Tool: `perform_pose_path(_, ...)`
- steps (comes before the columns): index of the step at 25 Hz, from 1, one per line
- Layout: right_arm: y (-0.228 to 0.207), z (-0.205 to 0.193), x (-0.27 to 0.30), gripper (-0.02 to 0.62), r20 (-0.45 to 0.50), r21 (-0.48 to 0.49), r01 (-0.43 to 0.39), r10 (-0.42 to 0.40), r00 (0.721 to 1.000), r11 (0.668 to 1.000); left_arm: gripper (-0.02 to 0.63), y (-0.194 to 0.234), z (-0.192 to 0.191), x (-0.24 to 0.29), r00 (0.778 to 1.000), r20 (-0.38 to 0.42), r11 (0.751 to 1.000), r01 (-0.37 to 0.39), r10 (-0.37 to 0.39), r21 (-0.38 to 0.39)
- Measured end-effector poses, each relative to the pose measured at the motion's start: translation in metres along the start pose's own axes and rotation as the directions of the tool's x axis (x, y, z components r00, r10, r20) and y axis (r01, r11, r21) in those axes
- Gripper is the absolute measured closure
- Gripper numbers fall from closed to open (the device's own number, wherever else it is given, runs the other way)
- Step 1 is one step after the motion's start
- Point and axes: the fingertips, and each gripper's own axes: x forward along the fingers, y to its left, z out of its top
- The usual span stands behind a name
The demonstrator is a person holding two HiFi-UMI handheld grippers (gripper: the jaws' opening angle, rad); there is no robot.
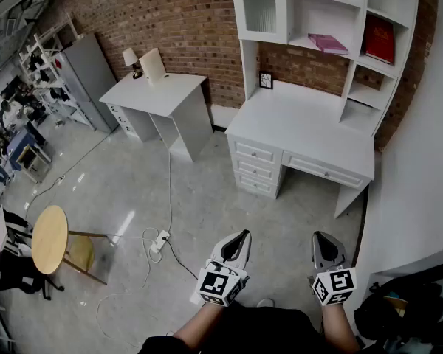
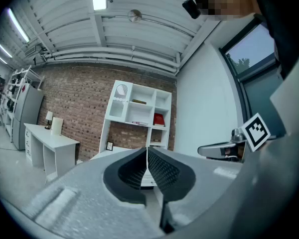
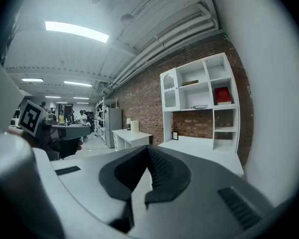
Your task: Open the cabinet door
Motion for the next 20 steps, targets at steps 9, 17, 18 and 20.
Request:
perform_pose_path(9, 0.000, -0.004, -0.004, 0.595, 0.026, 0.061, -0.037, 0.035, 0.999, 0.997, 0.586, -0.004, -0.001, 0.000, 1.000, -0.008, 1.000, -0.019, 0.019, 0.014)
perform_pose_path(17, -0.001, -0.017, 0.024, 0.595, -0.001, 0.071, -0.027, 0.027, 1.000, 0.997, 0.586, 0.024, -0.009, 0.011, 0.999, -0.022, 0.999, -0.033, 0.033, 0.004)
perform_pose_path(18, -0.001, -0.016, 0.031, 0.595, -0.001, 0.070, -0.024, 0.024, 1.000, 0.997, 0.586, 0.030, -0.009, 0.015, 0.999, -0.020, 0.999, -0.033, 0.033, 0.000)
perform_pose_path(20, -0.001, -0.013, 0.047, 0.595, -0.002, 0.066, -0.018, 0.018, 1.000, 0.998, 0.586, 0.044, -0.008, 0.025, 1.000, -0.016, 1.000, -0.027, 0.027, -0.005)
